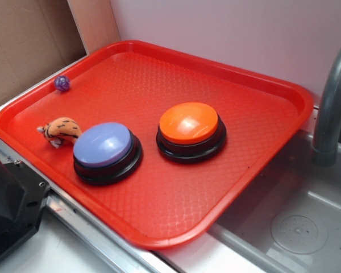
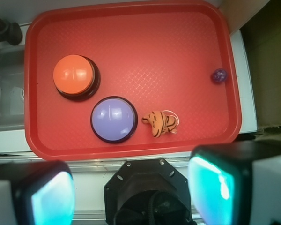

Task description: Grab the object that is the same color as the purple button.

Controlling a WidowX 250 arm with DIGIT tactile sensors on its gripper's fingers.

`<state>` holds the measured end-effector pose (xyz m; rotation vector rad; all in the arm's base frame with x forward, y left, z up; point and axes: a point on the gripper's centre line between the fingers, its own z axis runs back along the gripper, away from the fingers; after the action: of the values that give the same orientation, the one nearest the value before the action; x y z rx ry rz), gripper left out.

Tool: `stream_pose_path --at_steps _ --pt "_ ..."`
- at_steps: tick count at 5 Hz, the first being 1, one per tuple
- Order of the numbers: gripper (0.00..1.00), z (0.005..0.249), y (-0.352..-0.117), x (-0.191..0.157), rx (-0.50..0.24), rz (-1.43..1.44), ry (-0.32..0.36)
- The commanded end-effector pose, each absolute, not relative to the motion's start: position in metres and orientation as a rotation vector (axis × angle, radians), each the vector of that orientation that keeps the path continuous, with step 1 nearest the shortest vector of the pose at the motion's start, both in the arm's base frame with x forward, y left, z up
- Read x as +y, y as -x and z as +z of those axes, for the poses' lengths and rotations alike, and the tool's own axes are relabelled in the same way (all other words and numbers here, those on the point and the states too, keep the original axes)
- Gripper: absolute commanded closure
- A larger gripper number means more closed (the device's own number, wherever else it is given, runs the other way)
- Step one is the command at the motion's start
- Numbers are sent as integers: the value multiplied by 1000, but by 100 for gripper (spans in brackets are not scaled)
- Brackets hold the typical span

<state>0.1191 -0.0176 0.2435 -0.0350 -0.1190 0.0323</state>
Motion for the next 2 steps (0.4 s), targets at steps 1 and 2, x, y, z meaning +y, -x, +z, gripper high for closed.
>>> stream_pose_path --at_steps 1,2 --pt "0 244 -119 -18 -119 32 35" --pt "0 197 -156 32 12 280 2"
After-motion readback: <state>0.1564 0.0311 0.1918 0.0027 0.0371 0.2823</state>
